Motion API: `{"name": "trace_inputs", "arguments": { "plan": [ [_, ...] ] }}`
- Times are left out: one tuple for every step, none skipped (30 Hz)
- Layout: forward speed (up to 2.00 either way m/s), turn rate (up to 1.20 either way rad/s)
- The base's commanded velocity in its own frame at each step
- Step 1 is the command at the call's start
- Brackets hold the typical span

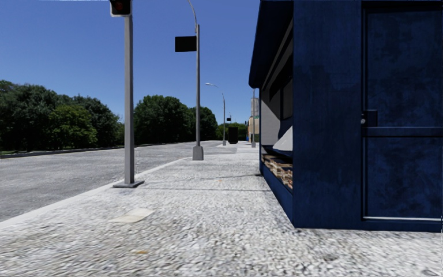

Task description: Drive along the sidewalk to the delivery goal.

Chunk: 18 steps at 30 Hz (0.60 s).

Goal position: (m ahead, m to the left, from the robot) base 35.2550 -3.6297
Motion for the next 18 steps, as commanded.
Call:
{"name": "trace_inputs", "arguments": {
  "plan": [
    [2.0, 0.27],
    [2.0, 0.27],
    [2.0, 0.27],
    [2.0, 0.27],
    [2.0, 0.27],
    [2.0, 0.27],
    [2.0, 0.27],
    [2.0, 0.18],
    [2.0, 0.0],
    [2.0, 0.0],
    [2.0, 0.0],
    [2.0, 0.0],
    [2.0, 0.0],
    [2.0, 0.0],
    [2.0, 0.0],
    [2.0, 0.0],
    [2.0, 0.0],
    [2.0, 0.0]
  ]
}}
